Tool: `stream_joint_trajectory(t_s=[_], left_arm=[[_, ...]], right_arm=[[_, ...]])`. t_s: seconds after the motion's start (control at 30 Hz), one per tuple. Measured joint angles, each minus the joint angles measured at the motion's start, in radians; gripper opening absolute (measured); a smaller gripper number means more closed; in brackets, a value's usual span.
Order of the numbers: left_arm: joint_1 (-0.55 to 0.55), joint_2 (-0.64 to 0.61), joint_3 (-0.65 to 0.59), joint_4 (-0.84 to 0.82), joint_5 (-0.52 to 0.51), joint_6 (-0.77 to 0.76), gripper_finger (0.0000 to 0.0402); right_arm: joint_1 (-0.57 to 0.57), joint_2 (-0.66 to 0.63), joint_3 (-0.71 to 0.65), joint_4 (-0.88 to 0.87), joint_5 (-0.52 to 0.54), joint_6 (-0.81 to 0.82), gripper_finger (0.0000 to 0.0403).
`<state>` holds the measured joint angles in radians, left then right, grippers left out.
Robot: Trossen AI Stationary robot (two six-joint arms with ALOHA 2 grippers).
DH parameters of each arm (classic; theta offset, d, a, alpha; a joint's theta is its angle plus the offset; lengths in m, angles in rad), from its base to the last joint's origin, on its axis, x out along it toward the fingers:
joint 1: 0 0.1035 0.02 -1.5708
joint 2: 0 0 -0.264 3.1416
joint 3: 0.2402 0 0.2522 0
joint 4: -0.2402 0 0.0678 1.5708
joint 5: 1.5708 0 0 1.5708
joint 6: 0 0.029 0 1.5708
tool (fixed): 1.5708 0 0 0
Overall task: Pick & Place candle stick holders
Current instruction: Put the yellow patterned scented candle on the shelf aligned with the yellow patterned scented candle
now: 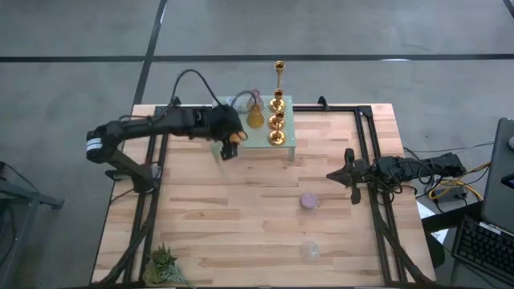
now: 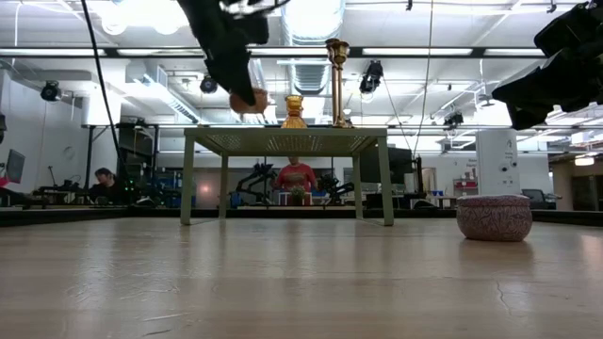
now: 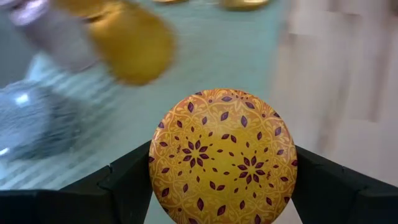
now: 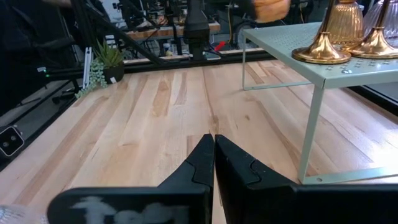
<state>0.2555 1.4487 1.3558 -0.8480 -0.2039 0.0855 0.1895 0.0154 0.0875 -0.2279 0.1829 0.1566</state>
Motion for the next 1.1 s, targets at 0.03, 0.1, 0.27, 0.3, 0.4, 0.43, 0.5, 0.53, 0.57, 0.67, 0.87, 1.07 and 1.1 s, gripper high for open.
stream_joint_trajectory(t_s=[0.03,0.1,0.27,0.3,0.4,0.43,0.5,0.53,0.57,0.67,0.87,1.07,1.1], left_arm=[[0.029,0.000,0.001,-0.001,0.001,0.000,0.0309],[0.089,0.001,-0.001,0.001,0.010,0.000,0.0309],[0.214,0.002,-0.001,0.046,0.060,-0.008,0.0310],[0.232,0.002,-0.001,0.058,0.063,-0.008,0.0310],[0.268,0.002,-0.001,0.097,0.089,-0.009,0.0310],[0.271,0.006,-0.001,0.101,0.099,-0.009,0.0310],[0.273,0.014,-0.001,0.114,0.112,-0.009,0.0310],[0.273,0.023,-0.001,0.115,0.117,-0.009,0.0310],[0.272,0.033,-0.001,0.114,0.123,-0.009,0.0310],[0.273,0.067,-0.002,0.114,0.145,-0.017,0.0310],[0.272,0.093,-0.002,0.106,0.142,-0.022,0.0310],[0.272,0.094,-0.002,0.123,0.110,-0.052,0.0313],[0.272,0.094,-0.002,0.120,0.108,-0.058,0.0316]], right_arm=[[0.000,0.000,0.000,0.000,0.000,0.000,0.0008],[0.000,0.000,0.000,0.000,0.000,0.000,0.0008],[0.000,0.000,0.000,0.000,0.000,0.000,0.0008],[0.000,0.000,0.000,0.000,0.000,0.000,0.0008],[0.000,0.000,0.000,0.000,0.000,0.000,0.0008],[0.000,0.000,0.000,0.000,0.000,0.000,0.0008],[0.000,0.000,0.000,0.000,0.000,0.000,0.0008],[0.000,0.000,0.000,0.000,0.000,0.000,0.0008],[0.000,0.000,0.000,0.001,0.000,0.000,0.0008],[0.000,0.000,0.000,0.000,0.000,0.000,0.0008],[0.000,0.000,0.000,0.000,0.000,0.000,0.0008],[0.000,0.000,0.000,0.000,0.000,0.000,0.0008],[0.000,0.000,0.000,0.000,0.000,0.000,0.0008]])
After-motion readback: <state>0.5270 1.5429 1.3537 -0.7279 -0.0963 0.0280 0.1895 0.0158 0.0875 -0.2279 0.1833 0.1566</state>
